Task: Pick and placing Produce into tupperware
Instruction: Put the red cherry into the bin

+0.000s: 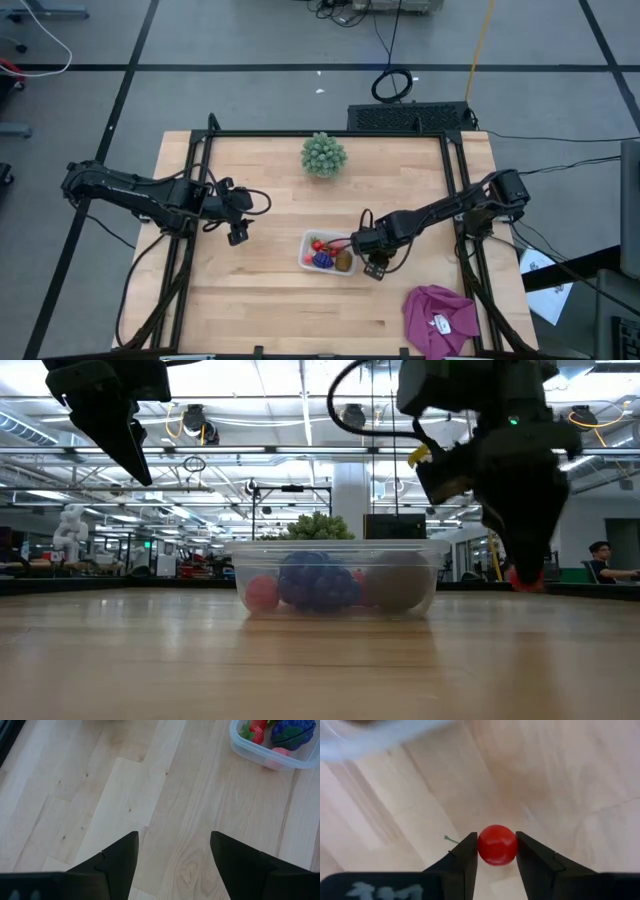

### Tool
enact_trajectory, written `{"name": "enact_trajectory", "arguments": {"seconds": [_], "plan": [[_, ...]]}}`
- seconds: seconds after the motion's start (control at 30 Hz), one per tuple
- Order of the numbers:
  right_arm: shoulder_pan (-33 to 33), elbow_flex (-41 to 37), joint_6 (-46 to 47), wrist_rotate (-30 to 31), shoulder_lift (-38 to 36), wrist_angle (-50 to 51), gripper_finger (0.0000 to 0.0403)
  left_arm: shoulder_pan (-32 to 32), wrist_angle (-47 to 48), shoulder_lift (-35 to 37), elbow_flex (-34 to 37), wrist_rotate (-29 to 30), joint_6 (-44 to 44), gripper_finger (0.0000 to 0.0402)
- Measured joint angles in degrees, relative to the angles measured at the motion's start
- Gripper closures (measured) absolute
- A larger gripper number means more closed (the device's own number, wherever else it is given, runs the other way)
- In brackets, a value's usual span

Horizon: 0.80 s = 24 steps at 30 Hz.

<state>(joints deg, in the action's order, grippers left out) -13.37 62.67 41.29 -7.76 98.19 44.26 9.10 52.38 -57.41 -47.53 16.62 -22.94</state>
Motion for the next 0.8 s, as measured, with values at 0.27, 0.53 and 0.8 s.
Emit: {"name": "enact_trajectory", "arguments": {"seconds": [0.27,0.53,0.8], "plan": [[1.29,8.62,-3.12,0.10,-0.02,1.67,0.0291,-0.02,0.00,0.00,0.00,0.00,0.02,0.0149],[2.24,16.69,-8.53,0.10,-0.07,1.31,0.0291,0.00,0.02,0.00,0.00,0.02,0.48,0.0149],[5.03,17.23,-12.76,-2.30,1.17,-3.74,0.0291,0.00,0.03,-0.01,0.00,0.02,0.48,0.0149]]}}
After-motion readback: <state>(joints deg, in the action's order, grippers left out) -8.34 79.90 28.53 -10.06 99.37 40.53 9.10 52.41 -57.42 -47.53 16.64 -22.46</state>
